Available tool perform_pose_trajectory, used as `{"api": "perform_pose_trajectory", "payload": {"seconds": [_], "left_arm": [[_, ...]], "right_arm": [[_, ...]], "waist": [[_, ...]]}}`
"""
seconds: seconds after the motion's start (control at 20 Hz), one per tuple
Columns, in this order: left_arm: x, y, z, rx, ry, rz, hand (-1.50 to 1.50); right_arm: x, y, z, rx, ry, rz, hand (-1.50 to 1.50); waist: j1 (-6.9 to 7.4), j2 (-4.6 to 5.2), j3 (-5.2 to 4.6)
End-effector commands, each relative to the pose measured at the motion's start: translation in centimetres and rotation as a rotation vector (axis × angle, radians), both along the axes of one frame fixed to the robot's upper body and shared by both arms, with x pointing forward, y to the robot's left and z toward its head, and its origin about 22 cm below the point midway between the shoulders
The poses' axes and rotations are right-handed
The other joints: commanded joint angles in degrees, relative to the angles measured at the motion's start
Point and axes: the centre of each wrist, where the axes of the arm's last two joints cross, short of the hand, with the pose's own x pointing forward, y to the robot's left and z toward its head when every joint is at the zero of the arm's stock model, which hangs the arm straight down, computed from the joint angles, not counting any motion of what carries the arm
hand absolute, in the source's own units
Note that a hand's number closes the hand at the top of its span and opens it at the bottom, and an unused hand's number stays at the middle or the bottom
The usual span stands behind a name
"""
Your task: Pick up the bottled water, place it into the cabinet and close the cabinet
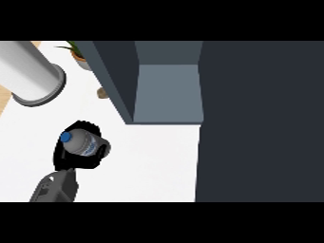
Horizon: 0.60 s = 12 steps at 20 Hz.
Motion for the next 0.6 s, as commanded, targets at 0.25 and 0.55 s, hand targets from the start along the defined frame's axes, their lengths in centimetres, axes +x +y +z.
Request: {"api": "perform_pose_trajectory", "payload": {"seconds": [0.25,0.55], "left_arm": [[2.2,-8.2,6.0,0.015,-0.014,-0.055,1.5],[3.2,-13.3,9.8,0.037,-0.033,-0.027,1.5]], "right_arm": [[-0.3,2.3,3.0,0.028,-0.064,0.061,-1.5],[0.4,1.5,3.1,0.02,-0.053,0.074,-1.5]], "waist": [[-0.57,-0.06,-0.04],[-1.13,0.31,-0.09]]}}
